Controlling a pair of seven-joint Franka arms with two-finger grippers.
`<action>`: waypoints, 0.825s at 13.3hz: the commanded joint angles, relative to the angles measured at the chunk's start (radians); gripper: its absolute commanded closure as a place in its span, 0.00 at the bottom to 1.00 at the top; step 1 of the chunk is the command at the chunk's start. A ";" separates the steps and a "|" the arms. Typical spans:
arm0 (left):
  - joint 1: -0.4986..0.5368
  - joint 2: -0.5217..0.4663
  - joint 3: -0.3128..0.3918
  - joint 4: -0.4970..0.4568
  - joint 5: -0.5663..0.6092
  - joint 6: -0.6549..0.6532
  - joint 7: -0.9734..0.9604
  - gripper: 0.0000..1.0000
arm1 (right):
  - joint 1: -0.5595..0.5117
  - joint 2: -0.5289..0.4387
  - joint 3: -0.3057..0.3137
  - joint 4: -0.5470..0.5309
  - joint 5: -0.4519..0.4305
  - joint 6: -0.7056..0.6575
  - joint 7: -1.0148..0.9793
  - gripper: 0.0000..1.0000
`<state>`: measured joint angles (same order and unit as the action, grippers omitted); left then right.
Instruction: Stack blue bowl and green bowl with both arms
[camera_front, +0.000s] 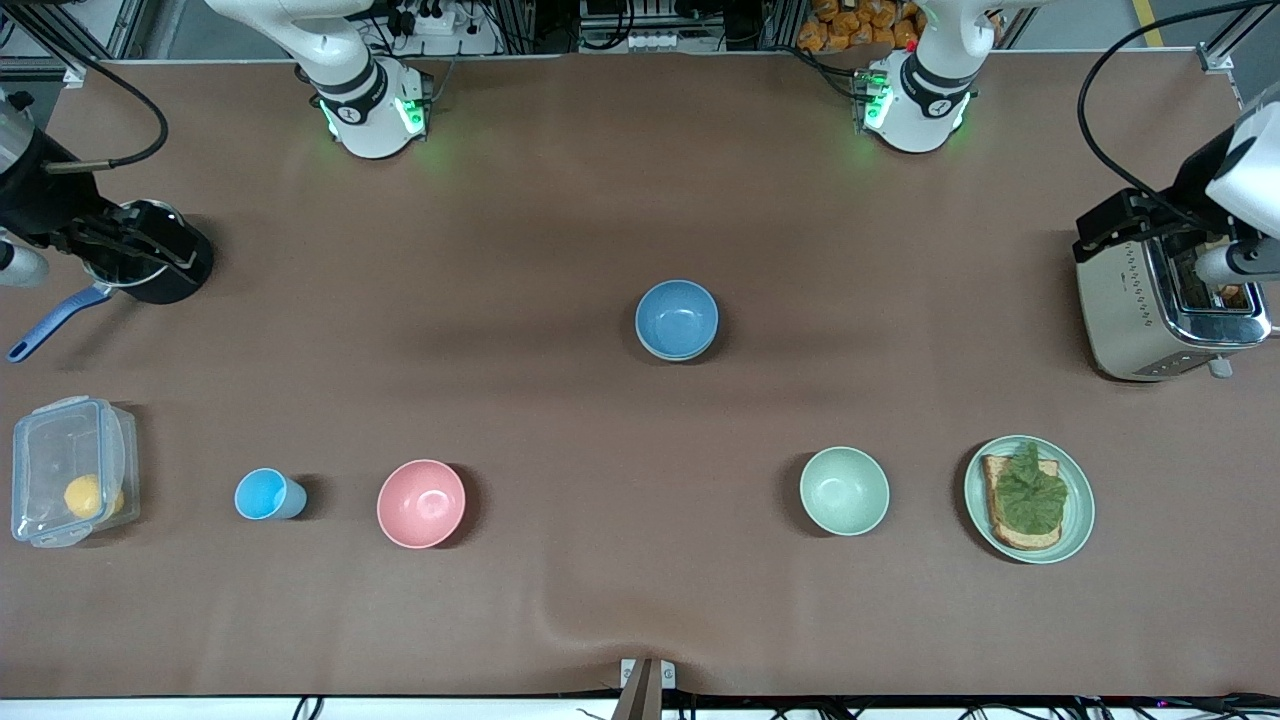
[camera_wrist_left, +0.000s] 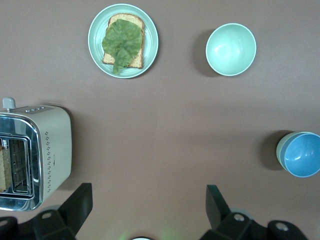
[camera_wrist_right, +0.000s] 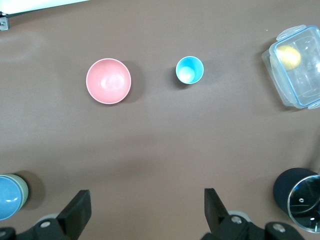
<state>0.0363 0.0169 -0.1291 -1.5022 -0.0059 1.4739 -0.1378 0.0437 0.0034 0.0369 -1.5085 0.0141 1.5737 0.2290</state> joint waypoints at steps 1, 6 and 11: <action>-0.007 -0.023 -0.006 -0.006 0.021 -0.020 0.012 0.00 | -0.030 -0.005 0.029 -0.002 -0.023 0.002 -0.014 0.00; -0.007 -0.025 -0.014 -0.004 0.023 -0.027 0.007 0.00 | -0.024 0.004 0.028 -0.002 -0.022 0.005 -0.005 0.00; -0.007 -0.021 -0.014 0.005 0.021 -0.027 -0.002 0.00 | -0.028 0.003 0.024 -0.009 -0.016 0.002 0.000 0.00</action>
<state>0.0290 0.0069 -0.1381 -1.5022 -0.0059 1.4622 -0.1379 0.0421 0.0099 0.0409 -1.5128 0.0128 1.5750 0.2264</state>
